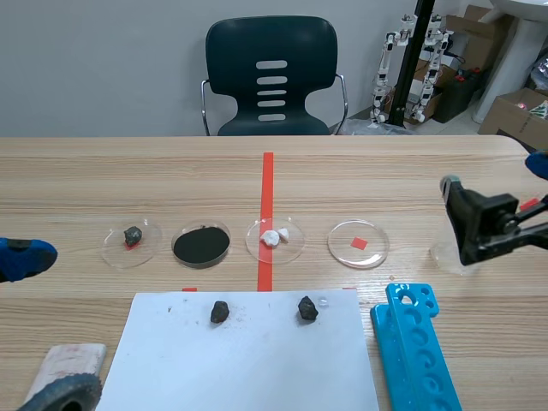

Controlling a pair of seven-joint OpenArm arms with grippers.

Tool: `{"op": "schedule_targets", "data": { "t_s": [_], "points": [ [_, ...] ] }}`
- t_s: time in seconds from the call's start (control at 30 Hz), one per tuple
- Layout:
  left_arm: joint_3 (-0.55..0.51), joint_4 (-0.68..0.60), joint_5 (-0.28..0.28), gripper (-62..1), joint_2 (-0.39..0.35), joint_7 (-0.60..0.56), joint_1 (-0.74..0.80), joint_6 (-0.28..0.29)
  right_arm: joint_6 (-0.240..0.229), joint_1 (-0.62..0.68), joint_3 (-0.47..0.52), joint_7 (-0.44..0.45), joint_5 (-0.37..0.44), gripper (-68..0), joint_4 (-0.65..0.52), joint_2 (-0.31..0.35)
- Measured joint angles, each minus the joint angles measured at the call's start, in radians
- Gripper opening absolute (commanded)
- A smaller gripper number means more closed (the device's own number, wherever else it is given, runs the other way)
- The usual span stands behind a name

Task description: Return to the home posture

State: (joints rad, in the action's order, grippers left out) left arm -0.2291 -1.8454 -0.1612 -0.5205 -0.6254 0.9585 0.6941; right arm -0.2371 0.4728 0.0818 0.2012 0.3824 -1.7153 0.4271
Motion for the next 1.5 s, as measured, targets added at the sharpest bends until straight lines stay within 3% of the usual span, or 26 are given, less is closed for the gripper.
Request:
{"op": "schedule_targets", "data": {
  "t_s": [0.13, 0.47, 0.7, 1.1, 1.23, 1.5],
  "points": [
    [0.000, 0.000, 0.000, 1.4, 0.000, 0.000, 0.000, 0.000, -0.020, 0.071, -0.005, 0.007, -0.028, -8.4, -0.051, 0.000],
    [0.000, 0.000, 0.000, 1.4, 0.000, 0.000, 0.000, 0.000, -0.033, 0.249, -0.005, 0.122, -0.167, -8.4, -0.195, 0.000],
    [0.000, 0.000, 0.000, 1.4, 0.000, 0.000, 0.000, 0.000, -0.035, 0.358, -0.005, 0.176, -0.181, -8.4, -0.283, 0.000],
    [0.000, 0.000, 0.000, 1.4, 0.000, 0.000, 0.000, 0.000, -0.047, 0.467, -0.005, 0.248, -0.211, -8.2, -0.320, 0.000],
    [0.000, 0.000, 0.000, 1.4, 0.000, 0.000, 0.000, 0.000, -0.050, 0.467, -0.005, 0.260, -0.231, 0.4, -0.320, 0.000],
    [0.000, 0.000, 0.000, 1.4, 0.000, 0.000, 0.000, 0.000, -0.100, 0.486, -0.005, 0.360, -0.253, 0.4, -0.320, 0.000]
  ]
}}
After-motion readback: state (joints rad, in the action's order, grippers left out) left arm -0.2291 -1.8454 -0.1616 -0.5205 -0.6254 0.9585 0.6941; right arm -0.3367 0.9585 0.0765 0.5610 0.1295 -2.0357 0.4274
